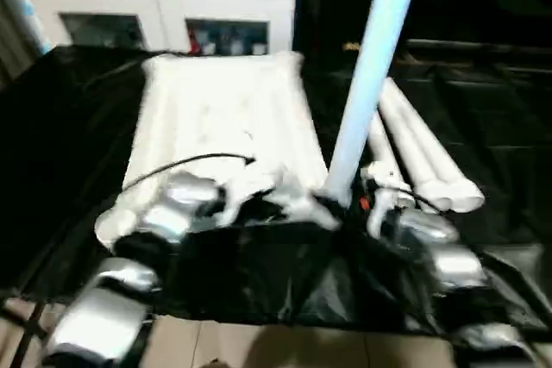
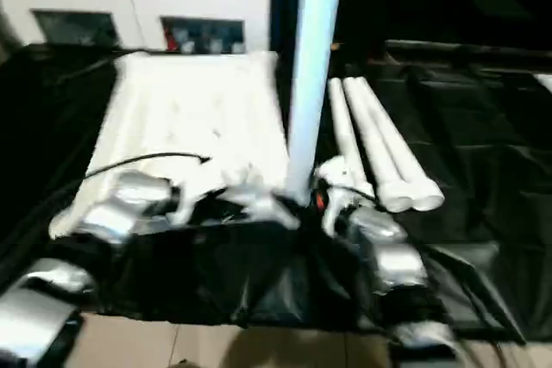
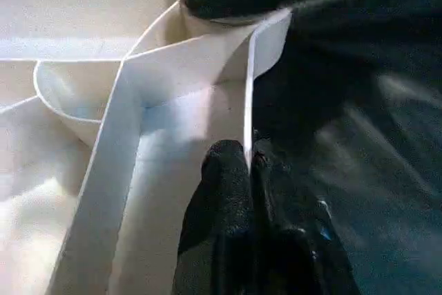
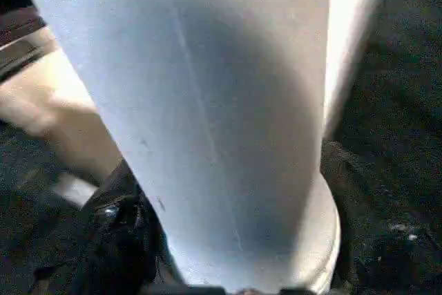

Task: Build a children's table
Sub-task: Rotate leg to tighten

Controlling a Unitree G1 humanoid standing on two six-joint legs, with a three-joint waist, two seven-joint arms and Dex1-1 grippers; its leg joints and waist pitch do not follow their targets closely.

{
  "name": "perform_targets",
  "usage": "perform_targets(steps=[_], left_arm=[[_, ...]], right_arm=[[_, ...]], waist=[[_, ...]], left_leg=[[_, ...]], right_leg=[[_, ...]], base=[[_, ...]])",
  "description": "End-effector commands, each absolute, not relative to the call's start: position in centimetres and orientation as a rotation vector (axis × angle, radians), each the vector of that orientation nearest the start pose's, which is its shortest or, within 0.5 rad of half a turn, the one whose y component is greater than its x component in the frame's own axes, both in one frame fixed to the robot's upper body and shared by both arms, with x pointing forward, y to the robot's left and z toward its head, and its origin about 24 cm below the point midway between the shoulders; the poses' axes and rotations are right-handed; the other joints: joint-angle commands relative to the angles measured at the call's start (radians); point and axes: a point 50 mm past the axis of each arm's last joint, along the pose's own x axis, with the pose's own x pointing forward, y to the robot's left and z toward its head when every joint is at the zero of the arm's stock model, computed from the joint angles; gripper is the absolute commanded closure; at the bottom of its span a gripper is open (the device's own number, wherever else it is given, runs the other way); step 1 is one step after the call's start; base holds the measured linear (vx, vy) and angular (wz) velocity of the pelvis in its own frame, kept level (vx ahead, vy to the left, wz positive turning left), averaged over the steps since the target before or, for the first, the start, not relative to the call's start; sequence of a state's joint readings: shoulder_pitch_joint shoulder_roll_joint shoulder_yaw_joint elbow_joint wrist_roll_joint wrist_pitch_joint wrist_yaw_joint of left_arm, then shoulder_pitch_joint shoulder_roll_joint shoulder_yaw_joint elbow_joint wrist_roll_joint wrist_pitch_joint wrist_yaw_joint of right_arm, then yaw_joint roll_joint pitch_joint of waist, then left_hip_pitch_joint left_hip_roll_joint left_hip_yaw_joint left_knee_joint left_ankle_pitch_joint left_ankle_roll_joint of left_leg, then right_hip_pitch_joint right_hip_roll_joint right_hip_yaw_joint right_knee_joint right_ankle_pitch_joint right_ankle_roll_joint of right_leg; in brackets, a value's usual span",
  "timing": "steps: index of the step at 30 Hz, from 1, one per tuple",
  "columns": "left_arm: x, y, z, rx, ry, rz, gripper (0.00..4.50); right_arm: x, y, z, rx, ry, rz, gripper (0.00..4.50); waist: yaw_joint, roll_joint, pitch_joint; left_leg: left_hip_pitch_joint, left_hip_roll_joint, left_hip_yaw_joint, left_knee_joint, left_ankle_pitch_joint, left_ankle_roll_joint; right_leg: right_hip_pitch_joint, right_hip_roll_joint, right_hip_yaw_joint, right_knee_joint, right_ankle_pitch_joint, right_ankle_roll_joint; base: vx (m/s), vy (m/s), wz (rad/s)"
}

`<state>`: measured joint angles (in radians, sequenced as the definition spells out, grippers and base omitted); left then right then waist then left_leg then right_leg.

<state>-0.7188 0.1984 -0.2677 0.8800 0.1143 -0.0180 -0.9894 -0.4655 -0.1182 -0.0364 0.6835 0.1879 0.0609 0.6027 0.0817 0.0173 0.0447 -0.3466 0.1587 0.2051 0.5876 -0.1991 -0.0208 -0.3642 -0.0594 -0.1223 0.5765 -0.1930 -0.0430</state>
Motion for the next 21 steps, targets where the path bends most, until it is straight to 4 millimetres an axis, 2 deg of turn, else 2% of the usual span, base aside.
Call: perform_targets(steps=[1,4,7,10,11,13,15,17,18,19,21], left_arm=[[34.2,7.6,4.1,0.398,0.376,-1.116,4.50],[34.2,6.7,4.0,0.393,0.369,-1.092,4.50],[33.8,6.3,3.8,0.404,0.369,-1.123,4.50],[33.6,6.5,3.7,0.412,0.364,-1.148,4.50],[33.6,6.6,3.7,0.415,0.360,-1.155,4.50],[33.5,6.8,3.7,0.421,0.356,-1.172,4.50],[33.2,7.5,3.7,0.427,0.354,-1.213,4.50],[32.8,8.3,3.7,0.426,0.352,-1.274,4.50],[32.7,8.5,3.7,0.421,0.358,-1.287,4.50],[32.6,8.8,3.8,0.422,0.354,-1.313,4.50],[32.4,9.5,3.8,0.419,0.363,-1.347,4.50]], right_arm=[[31.7,-10.6,-0.3,0.182,0.354,0.586,1.71],[32.2,-9.5,-0.4,0.209,0.364,0.523,1.71],[32.5,-8.5,-0.2,0.196,0.359,0.523,1.71],[32.7,-8.4,0.0,0.174,0.332,0.533,1.71],[32.8,-8.5,0.1,0.168,0.326,0.533,1.15],[32.8,-8.7,0.3,0.173,0.311,0.551,1.01],[32.9,-9.3,0.7,0.167,0.280,0.603,0.91],[32.8,-10.1,1.2,0.145,0.261,0.685,0.58],[32.7,-10.3,1.3,0.144,0.259,0.711,0.58],[32.6,-10.6,1.5,0.135,0.254,0.761,0.58],[32.1,-11.2,1.9,0.114,0.250,0.863,0.58]], waist=[[-0.012,0.004,-0.039],[-0.023,0.003,-0.042],[-0.024,0.002,-0.043],[-0.022,0.001,-0.044],[-0.023,-0.005,-0.044],[-0.021,-0.001,-0.044],[-0.021,-0.004,-0.046],[-0.023,-0.002,-0.048],[-0.023,-0.002,-0.048],[-0.018,-0.002,-0.051],[-0.012,-0.002,-0.056]], left_leg=[[0.024,0.100,-0.068,-0.081,-0.349,-0.022],[0.019,0.098,-0.066,-0.081,-0.341,-0.016],[0.015,0.097,-0.062,-0.079,-0.316,0.005],[0.010,0.098,-0.060,-0.078,-0.287,0.017],[0.011,0.099,-0.059,-0.079,-0.285,0.020],[0.008,0.099,-0.058,-0.079,-0.275,0.029],[0.004,0.100,-0.058,-0.078,-0.262,0.035],[0.000,0.101,-0.057,-0.079,-0.238,0.049],[0.000,0.101,-0.057,-0.079,-0.238,0.049],[0.000,0.102,-0.052,-0.075,-0.203,0.064],[-0.005,0.102,-0.048,-0.072,-0.159,0.084]], right_leg=[[0.015,-0.142,0.074,-0.116,-0.550,-0.081],[0.016,-0.142,0.079,-0.108,-0.485,-0.109],[0.018,-0.143,0.084,-0.106,-0.459,-0.119],[0.021,-0.142,0.085,-0.100,-0.423,-0.129],[0.020,-0.141,0.085,-0.099,-0.419,-0.131],[0.022,-0.142,0.086,-0.098,-0.412,-0.135],[0.026,-0.143,0.087,-0.092,-0.393,-0.140],[0.029,-0.140,0.086,-0.086,-0.347,-0.150],[0.029,-0.140,0.086,-0.086,-0.347,-0.150],[0.031,-0.137,0.087,-0.077,-0.284,-0.166],[0.036,-0.134,0.084,-0.067,-0.214,-0.179]], base=[[0.000,0.000,0.00],[0.000,0.000,0.00],[0.000,0.000,0.00],[0.000,0.000,0.00],[0.000,0.000,0.00],[0.000,0.000,0.00],[0.000,0.000,0.00],[0.000,0.000,0.00],[0.000,0.000,0.00],[0.000,0.000,0.00],[0.000,0.000,0.00]])
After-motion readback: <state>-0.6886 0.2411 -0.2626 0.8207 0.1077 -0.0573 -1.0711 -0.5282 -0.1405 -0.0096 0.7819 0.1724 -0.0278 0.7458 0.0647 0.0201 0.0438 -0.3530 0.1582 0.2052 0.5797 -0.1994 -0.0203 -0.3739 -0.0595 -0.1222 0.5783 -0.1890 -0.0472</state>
